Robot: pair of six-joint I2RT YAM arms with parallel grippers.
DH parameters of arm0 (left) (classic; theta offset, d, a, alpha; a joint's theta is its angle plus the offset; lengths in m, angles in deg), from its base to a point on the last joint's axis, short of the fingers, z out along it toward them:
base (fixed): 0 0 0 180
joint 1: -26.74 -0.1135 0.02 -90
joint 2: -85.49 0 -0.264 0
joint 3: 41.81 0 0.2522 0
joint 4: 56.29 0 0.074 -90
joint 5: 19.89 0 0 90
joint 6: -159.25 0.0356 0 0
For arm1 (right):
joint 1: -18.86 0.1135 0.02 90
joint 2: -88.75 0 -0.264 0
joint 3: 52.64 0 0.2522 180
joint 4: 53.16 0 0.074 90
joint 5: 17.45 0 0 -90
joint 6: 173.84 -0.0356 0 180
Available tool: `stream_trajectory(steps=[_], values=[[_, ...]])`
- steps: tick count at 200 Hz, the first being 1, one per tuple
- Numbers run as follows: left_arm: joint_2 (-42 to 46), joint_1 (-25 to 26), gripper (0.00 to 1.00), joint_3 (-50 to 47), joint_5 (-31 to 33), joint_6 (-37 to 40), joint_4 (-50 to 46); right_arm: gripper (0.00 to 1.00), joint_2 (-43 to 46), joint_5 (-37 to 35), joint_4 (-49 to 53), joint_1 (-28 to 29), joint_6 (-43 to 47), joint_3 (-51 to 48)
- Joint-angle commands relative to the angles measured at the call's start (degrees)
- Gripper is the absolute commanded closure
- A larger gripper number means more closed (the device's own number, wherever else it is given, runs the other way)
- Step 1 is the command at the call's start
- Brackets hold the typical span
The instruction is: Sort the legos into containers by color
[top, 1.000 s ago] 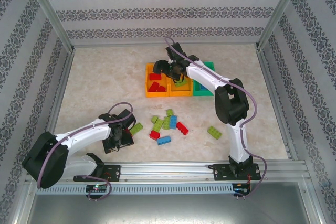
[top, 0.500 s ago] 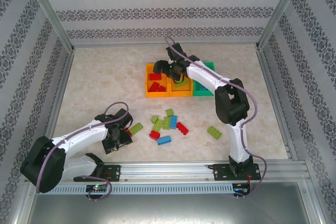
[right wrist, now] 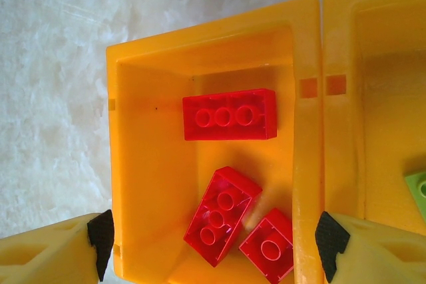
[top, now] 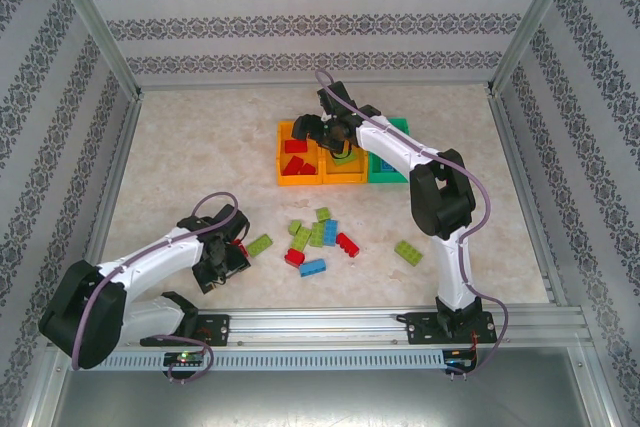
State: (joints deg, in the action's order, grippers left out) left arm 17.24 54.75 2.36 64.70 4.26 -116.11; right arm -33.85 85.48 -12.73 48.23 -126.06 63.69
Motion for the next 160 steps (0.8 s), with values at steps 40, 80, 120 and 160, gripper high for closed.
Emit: stream_trajectory(steps=[40,80,120,160], values=[[-1.8,-2.5,0.33,0.3,5.9,1.3,14.7,0.17,1.2,-1.0,1.5,-0.8,-0.7,-2.0],[-3.4,-2.7,0.4,0.8,5.3,2.1,15.4,0.17,1.1,-0.9,1.3,-0.8,-0.8,-2.2],[-3.3,-2.7,0.49,1.4,5.7,3.2,14.9,0.17,1.7,-1.3,1.2,-0.9,-0.6,-3.4],[-2.6,-2.8,0.57,1.4,5.8,3.9,15.1,0.17,2.3,-1.2,0.7,-0.8,-0.5,-4.2]])
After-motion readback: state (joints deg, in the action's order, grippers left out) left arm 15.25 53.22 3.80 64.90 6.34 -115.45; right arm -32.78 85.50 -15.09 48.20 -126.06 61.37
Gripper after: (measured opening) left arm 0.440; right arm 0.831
